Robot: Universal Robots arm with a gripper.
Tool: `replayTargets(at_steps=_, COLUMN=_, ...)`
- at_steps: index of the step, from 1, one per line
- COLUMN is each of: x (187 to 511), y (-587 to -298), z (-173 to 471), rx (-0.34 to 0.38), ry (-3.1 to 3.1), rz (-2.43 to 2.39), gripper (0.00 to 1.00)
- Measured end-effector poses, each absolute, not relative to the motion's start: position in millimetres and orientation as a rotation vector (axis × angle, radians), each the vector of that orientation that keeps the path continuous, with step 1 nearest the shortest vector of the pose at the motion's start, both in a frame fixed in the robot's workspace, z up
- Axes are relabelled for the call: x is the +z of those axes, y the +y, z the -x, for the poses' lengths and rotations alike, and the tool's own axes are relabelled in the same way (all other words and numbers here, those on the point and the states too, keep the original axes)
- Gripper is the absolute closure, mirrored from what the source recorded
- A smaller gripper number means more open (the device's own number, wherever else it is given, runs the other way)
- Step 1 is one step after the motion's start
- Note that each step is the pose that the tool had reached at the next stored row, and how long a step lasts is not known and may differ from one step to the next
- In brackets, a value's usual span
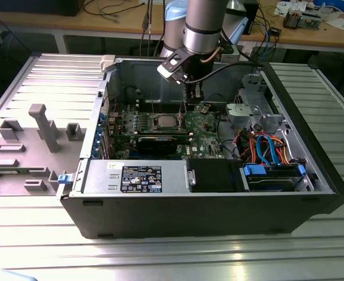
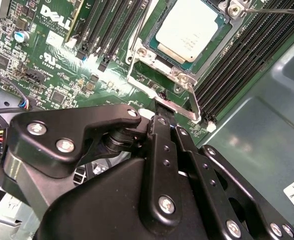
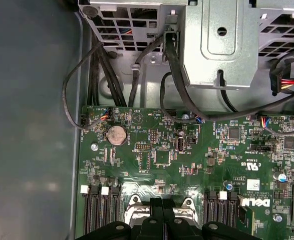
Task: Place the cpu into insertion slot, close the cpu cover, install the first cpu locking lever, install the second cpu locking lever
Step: 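Close the cpu cover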
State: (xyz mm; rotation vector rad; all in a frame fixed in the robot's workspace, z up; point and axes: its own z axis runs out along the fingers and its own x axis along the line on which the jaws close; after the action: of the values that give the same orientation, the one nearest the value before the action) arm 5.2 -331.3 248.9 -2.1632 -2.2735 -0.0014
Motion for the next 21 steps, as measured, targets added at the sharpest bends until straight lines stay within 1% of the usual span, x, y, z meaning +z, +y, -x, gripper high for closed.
replayTargets(at_steps=21, x=248.7, y=-331.3, z=0.7, rx=-0.001, ry=-2.273, rz=2.163, gripper=0.89)
